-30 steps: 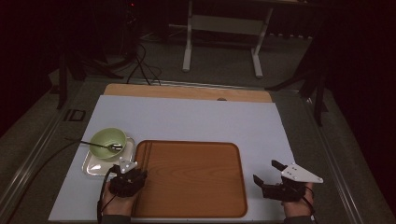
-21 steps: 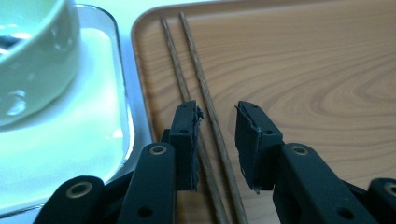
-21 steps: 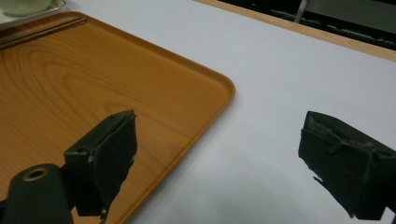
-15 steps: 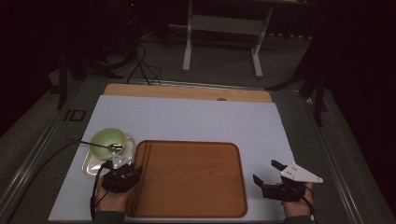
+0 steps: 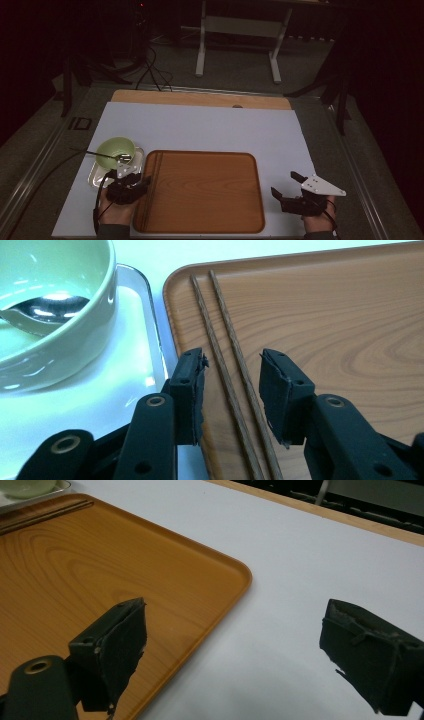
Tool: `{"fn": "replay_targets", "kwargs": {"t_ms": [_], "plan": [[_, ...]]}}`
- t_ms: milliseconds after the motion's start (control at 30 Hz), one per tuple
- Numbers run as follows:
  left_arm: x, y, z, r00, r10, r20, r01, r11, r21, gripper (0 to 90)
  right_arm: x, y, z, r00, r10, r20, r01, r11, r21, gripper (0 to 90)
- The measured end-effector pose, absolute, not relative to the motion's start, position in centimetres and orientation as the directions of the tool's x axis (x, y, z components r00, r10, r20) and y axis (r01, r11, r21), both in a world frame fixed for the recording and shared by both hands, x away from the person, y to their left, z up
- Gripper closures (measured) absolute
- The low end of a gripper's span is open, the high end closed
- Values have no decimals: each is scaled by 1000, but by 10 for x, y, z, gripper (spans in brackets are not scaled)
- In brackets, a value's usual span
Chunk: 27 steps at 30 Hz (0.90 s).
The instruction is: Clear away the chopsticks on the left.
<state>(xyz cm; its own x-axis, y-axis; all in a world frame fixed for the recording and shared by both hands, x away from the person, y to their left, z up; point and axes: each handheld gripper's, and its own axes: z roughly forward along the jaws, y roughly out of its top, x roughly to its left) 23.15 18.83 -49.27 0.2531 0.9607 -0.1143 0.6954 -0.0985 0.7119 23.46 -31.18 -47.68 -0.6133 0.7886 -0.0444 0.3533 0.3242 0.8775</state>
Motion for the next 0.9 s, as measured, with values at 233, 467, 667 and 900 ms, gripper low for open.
{"fn": "replay_targets", "kwargs": {"t_ms": [233,467,667,900], "plan": [[233,193,-483,294,949,-114,656,-114,746,579,235,-312,-477,-613,789,-45,355,325,877,109],[233,201,-475,358,928,-100,620,-156,769,549,235,-312,-477,-614,788,-47,353,328,876,109],[236,203,-473,401,912,-83,599,-193,777,538,235,-311,-477,-616,787,-49,355,332,874,109],[236,208,-473,412,909,-69,587,-207,783,530,236,-310,-477,-619,784,-49,353,334,874,109]]}}
